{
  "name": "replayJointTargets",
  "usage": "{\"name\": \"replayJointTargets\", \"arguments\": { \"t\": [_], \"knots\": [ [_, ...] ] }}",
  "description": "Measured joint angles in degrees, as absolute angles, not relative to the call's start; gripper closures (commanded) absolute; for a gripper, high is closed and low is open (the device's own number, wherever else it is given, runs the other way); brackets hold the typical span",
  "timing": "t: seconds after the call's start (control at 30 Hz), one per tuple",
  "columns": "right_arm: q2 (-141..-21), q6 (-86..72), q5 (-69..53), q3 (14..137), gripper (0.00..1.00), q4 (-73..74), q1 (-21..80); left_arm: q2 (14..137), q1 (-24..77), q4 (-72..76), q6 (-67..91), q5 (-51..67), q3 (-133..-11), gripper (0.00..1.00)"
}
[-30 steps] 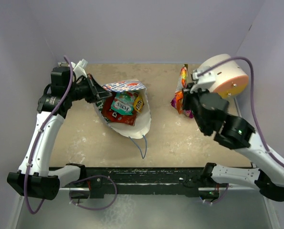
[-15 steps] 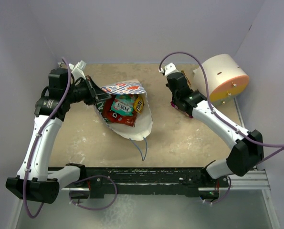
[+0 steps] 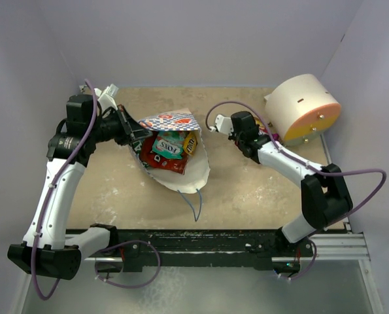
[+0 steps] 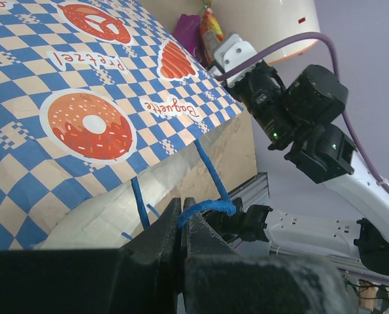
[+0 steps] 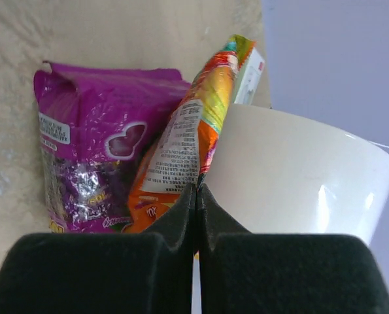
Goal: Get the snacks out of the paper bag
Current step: Place the snack at the center of the board.
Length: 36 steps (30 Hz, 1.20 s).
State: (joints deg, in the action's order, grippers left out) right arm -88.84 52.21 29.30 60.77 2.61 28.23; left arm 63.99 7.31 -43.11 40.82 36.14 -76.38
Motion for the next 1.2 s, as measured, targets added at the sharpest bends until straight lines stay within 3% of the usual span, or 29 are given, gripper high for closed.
{"name": "replayJointTargets", "arguments": {
  "t": [0.2,0.67,1.2],
  "knots": [
    [-90.80,55.99,24.49,55.79,1.00,0.40,24.38,63.94,7.31,-44.01,40.77,36.25,-76.38,1.00],
    [-88.29,47.90,13.72,55.31,1.00,4.67,24.34,63.94,7.31,-43.79,40.82,37.65,-76.07,1.00],
    [-87.35,45.56,15.00,49.69,1.00,2.09,23.70,62.41,7.31,-43.79,40.86,38.35,-75.11,1.00]
  ]
}}
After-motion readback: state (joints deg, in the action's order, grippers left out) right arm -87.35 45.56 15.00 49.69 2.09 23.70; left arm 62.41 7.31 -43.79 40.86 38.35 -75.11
